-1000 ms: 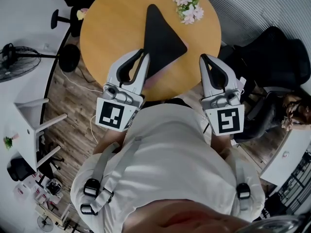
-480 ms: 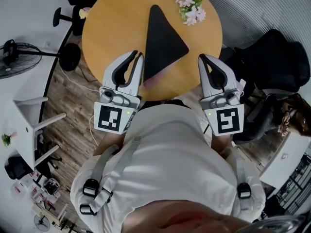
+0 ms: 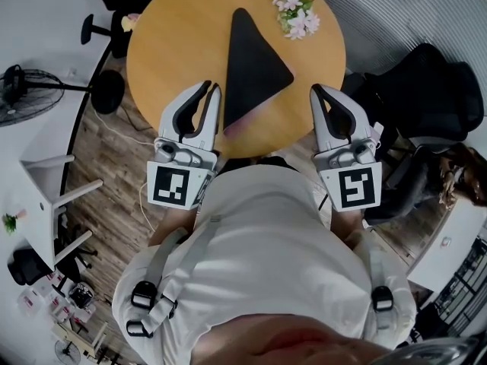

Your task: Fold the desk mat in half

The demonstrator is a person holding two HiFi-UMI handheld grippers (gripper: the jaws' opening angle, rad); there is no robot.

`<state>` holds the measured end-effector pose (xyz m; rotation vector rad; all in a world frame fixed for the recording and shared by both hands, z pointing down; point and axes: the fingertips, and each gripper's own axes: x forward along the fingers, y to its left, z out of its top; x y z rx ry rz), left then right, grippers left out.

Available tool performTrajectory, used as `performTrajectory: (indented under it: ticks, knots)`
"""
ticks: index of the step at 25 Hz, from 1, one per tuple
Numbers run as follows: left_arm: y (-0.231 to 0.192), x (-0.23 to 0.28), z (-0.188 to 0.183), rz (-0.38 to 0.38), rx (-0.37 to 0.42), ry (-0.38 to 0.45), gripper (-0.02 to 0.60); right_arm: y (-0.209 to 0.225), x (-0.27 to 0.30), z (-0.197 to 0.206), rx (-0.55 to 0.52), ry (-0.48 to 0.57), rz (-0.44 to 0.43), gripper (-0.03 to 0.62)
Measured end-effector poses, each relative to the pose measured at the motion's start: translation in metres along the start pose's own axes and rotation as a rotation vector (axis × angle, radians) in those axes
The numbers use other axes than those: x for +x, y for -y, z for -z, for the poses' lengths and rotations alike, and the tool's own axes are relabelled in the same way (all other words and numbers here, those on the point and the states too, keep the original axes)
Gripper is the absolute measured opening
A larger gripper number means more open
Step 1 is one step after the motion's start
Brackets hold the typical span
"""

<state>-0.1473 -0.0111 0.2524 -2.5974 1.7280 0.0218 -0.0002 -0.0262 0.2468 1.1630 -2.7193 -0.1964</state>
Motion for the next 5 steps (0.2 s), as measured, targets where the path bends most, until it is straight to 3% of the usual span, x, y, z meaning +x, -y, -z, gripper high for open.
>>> performTrajectory:
  ticks: [5]
  knots:
    - [-0.0003,-0.0009,-0.0013,-0.004,-0.005,0.002,0.040,-0.0006,-0.0008,-0.0005,-0.003,-0.005,0.000,0.004]
